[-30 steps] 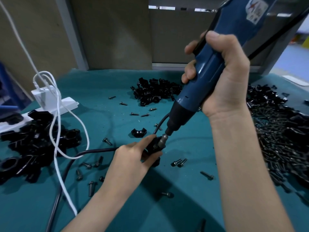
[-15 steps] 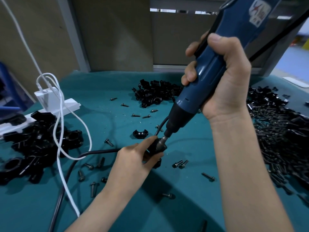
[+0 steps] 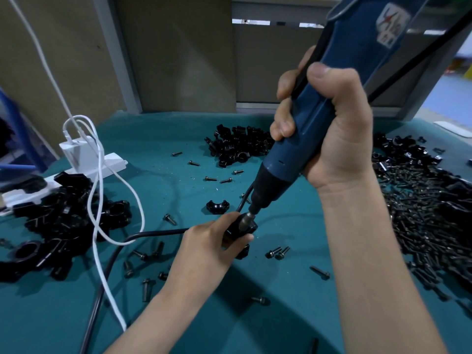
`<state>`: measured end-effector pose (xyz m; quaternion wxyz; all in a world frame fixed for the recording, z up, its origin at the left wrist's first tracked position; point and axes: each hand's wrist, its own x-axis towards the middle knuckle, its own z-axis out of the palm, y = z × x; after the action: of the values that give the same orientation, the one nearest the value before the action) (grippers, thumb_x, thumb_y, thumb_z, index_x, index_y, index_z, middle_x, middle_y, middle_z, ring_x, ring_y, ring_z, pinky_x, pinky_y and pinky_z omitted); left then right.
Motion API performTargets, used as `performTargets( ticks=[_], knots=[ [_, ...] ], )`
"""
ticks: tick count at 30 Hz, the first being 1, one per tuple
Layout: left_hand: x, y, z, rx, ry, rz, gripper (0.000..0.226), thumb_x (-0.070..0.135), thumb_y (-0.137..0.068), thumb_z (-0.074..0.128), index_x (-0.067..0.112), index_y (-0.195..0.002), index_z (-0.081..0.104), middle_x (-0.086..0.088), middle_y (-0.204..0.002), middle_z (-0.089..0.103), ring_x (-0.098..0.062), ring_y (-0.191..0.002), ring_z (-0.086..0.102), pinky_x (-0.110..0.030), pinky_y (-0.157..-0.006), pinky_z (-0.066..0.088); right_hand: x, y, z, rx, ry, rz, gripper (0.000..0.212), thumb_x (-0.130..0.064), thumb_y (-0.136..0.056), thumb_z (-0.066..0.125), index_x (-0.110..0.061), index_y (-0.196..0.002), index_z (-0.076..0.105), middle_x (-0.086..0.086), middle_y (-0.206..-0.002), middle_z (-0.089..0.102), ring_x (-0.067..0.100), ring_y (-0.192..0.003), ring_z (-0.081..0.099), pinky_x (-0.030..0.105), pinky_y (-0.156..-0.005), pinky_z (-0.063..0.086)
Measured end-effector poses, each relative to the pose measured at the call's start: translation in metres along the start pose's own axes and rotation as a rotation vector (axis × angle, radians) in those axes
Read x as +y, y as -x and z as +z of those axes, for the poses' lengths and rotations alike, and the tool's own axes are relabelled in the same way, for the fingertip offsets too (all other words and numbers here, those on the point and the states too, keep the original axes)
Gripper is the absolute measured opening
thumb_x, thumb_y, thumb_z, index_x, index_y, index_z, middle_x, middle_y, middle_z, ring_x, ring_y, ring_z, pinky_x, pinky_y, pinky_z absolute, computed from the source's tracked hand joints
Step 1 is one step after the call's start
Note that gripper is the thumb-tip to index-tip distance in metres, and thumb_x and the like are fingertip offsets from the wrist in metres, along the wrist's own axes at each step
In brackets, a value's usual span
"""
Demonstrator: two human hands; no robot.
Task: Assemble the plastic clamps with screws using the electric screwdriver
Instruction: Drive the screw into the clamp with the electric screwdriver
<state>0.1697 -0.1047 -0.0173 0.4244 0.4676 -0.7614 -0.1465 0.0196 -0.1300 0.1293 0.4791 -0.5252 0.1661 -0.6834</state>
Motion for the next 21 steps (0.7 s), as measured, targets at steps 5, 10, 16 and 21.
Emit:
performTargets(
  ticks=[5,10,16,21],
  knots=[
    [0.0001,-0.0014,0.0004,0.013,0.008,0.01,0.03,0.025,-0.074,0.082,0.014,-0.101,0.073,0.018,-0.058,0.053,-0.006,-0.06,0.058,-0.007,-0.059,0.044,0.0007,-0.0001,-0.0007,-0.015,-0.014,0.007,0.023,-0.023,-0.071,0.06,-0.01,-0.084,0.046,0.005,-0.07,0.059,0.015,-0.042,0.047,0.026,-0.047,0.04],
    [-0.0006,-0.0014,0.0006,0.004,-0.01,0.032,0.029,0.022,-0.073,0.083,0.012,-0.099,0.073,0.008,-0.061,0.065,-0.007,-0.063,0.06,-0.005,-0.058,0.042,0.0015,0.0005,-0.0013,-0.022,-0.026,0.009,0.019,-0.021,-0.072,0.059,-0.01,-0.082,0.048,0.005,-0.071,0.059,0.015,-0.042,0.047,0.026,-0.047,0.04],
    [-0.0006,-0.002,0.0004,-0.005,-0.006,0.022,0.029,0.025,-0.076,0.081,0.014,-0.101,0.073,0.011,-0.06,0.062,-0.001,-0.049,0.055,-0.006,-0.056,0.042,0.0027,0.0007,0.0006,-0.048,-0.02,0.005,0.018,-0.02,-0.073,0.058,-0.01,-0.084,0.048,0.005,-0.071,0.06,0.015,-0.043,0.047,0.026,-0.048,0.041],
    [0.0006,-0.0027,0.0003,-0.015,-0.029,0.023,0.03,0.024,-0.074,0.083,0.014,-0.101,0.073,0.013,-0.055,0.055,-0.001,-0.043,0.046,-0.001,-0.054,0.038,0.0035,0.0006,0.0011,-0.057,0.003,-0.004,0.017,-0.019,-0.074,0.058,-0.009,-0.084,0.049,0.006,-0.071,0.061,0.016,-0.043,0.048,0.027,-0.048,0.041]
  ],
)
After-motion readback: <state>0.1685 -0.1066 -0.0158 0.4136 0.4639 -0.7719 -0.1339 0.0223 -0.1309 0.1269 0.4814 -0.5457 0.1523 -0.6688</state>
